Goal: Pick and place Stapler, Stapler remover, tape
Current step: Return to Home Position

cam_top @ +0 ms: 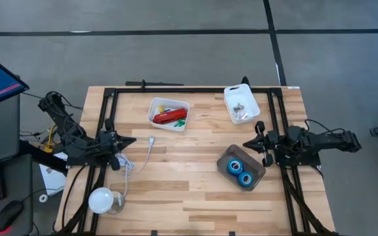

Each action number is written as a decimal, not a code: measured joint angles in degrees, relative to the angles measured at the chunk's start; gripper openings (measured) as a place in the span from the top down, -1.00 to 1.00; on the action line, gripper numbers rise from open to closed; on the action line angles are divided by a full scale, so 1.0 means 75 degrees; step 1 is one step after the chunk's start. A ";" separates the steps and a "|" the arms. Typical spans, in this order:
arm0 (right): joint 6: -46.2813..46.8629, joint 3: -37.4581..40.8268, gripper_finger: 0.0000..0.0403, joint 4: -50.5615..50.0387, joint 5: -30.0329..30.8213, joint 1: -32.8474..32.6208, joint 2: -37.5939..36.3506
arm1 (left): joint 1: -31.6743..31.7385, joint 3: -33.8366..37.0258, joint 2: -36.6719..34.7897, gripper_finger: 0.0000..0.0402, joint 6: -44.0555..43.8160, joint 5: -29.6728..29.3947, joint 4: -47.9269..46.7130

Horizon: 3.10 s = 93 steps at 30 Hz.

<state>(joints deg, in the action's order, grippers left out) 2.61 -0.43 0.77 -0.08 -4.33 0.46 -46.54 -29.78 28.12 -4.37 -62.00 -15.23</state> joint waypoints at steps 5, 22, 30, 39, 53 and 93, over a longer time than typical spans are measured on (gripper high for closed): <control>0.0025 0.0003 1.00 -0.0002 -0.0018 0.0051 -0.0004 | 0.0000 0.0000 -0.0223 0.99 0.0219 -0.0393 -0.0066; 0.0262 0.0009 1.00 -0.0001 -0.0018 0.0048 -0.0004 | -0.0004 0.1556 -0.3755 0.99 0.0320 0.0069 -0.0096; 0.0259 0.0012 1.00 0.0001 0.0006 0.0144 -0.0018 | 0.0020 0.1152 -0.3532 0.99 0.2173 0.1608 0.2046; 0.0258 0.0015 1.00 0.0001 0.0000 0.0450 -0.0016 | 0.0020 0.1118 -0.2904 0.99 0.1833 0.1130 0.2761; 0.0341 0.0017 1.00 0.0018 -0.0216 0.0838 -0.0016 | 0.2469 0.1125 -0.0576 0.99 0.2544 0.2773 0.5148; 0.0402 0.0020 1.00 0.0021 -0.0212 0.0843 -0.0013 | 0.3902 0.3014 -0.3748 0.99 0.1161 0.6561 0.1838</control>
<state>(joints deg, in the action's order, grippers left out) 5.63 -0.27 0.93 -1.66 2.00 0.36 -17.28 -7.17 0.01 4.33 -12.79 -1.45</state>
